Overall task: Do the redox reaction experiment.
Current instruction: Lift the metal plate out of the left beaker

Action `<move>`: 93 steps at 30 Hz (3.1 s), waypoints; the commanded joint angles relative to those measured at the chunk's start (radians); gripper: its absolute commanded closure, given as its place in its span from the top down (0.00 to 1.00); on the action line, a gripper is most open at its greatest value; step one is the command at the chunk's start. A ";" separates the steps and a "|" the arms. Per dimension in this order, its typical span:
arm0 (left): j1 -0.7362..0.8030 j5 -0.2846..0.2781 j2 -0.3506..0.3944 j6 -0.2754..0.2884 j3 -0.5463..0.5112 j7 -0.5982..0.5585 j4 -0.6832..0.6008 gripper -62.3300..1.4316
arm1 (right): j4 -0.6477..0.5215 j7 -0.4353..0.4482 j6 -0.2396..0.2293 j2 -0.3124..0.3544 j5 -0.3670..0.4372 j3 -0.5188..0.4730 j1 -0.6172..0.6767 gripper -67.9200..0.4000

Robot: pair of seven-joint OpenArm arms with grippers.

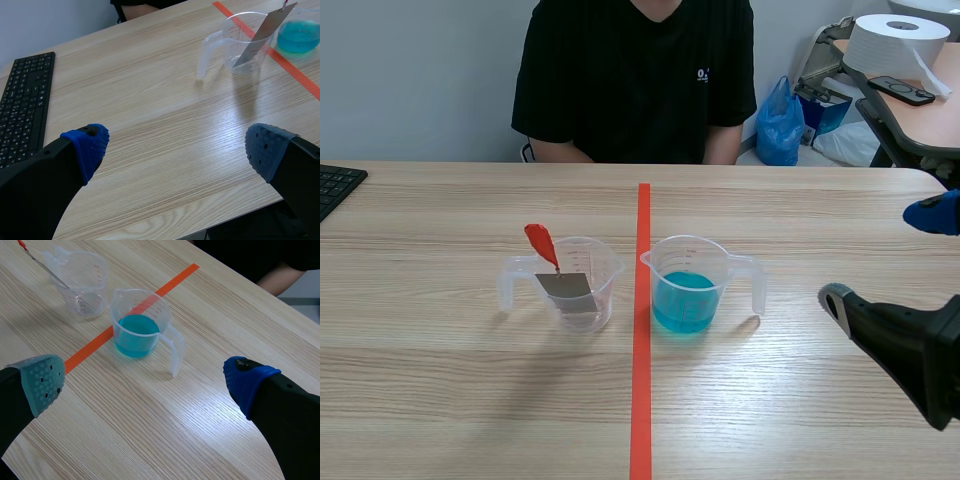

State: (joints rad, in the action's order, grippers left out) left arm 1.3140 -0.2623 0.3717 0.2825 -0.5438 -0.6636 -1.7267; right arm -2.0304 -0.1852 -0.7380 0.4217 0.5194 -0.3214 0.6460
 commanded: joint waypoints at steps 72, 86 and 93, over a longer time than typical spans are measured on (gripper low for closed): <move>0.003 0.017 0.003 -0.002 -0.006 -0.011 -0.006 0.93 | 0.012 0.082 -0.008 0.146 0.007 0.242 -0.186 1.00; -0.198 0.257 -0.020 0.005 -0.006 0.148 0.259 0.51 | 0.159 0.149 -0.008 0.154 0.007 0.547 -0.474 1.00; -0.243 0.416 -0.064 0.033 -0.006 0.136 0.396 0.26 | 0.259 0.179 -0.008 0.141 0.003 0.701 -0.607 1.00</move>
State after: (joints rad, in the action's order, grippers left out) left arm 1.0645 0.1577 0.3199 0.3157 -0.5438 -0.5056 -1.3178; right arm -1.7725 -0.0261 -0.7383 0.5648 0.5121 0.3874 0.0555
